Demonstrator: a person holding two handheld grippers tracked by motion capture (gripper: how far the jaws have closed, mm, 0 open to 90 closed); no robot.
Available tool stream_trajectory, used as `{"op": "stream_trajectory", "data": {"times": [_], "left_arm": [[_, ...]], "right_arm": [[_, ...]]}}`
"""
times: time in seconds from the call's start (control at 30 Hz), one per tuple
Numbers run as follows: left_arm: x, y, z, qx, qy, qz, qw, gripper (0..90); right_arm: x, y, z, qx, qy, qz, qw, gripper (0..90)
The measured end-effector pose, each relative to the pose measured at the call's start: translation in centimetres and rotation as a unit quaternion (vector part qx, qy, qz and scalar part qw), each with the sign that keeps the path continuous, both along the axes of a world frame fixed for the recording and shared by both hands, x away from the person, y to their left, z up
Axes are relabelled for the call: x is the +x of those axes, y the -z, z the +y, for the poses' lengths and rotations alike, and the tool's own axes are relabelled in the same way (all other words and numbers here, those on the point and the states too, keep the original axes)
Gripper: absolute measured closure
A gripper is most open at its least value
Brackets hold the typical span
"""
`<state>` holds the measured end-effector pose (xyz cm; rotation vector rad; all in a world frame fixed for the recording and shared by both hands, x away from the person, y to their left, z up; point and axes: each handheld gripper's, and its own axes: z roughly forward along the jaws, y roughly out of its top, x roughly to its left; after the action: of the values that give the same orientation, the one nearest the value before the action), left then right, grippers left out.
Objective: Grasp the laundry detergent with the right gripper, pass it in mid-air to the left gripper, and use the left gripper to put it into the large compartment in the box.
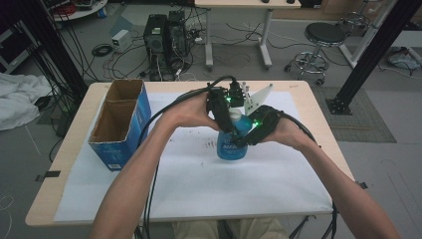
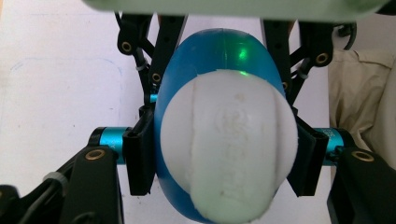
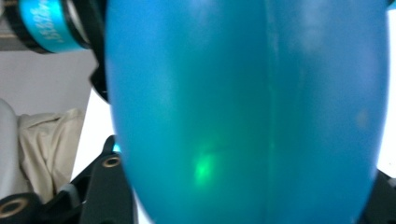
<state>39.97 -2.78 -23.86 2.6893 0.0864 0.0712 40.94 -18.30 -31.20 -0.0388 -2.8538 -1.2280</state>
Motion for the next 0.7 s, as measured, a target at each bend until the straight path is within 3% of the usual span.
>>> {"op": "stream_trajectory", "data": {"times": [0.07,0.33,0.7], "left_arm": [[0.1,0.1,0.0,0.006,0.0,-0.003,1.0,38.3],[0.1,0.1,0.5,0.013,-0.002,-0.001,0.9999,38.2],[-0.1,-0.5,1.4,0.01,-0.01,-0.005,0.9999,38.2]], "right_arm": [[-0.1,0.0,0.0,-0.003,0.005,-0.005,1.0,32.2],[0.0,0.2,-0.4,-0.015,0.016,-0.005,0.9997,23.3],[-0.1,0.2,-1.4,-0.025,0.027,0.0,0.9993,22.8]]}}
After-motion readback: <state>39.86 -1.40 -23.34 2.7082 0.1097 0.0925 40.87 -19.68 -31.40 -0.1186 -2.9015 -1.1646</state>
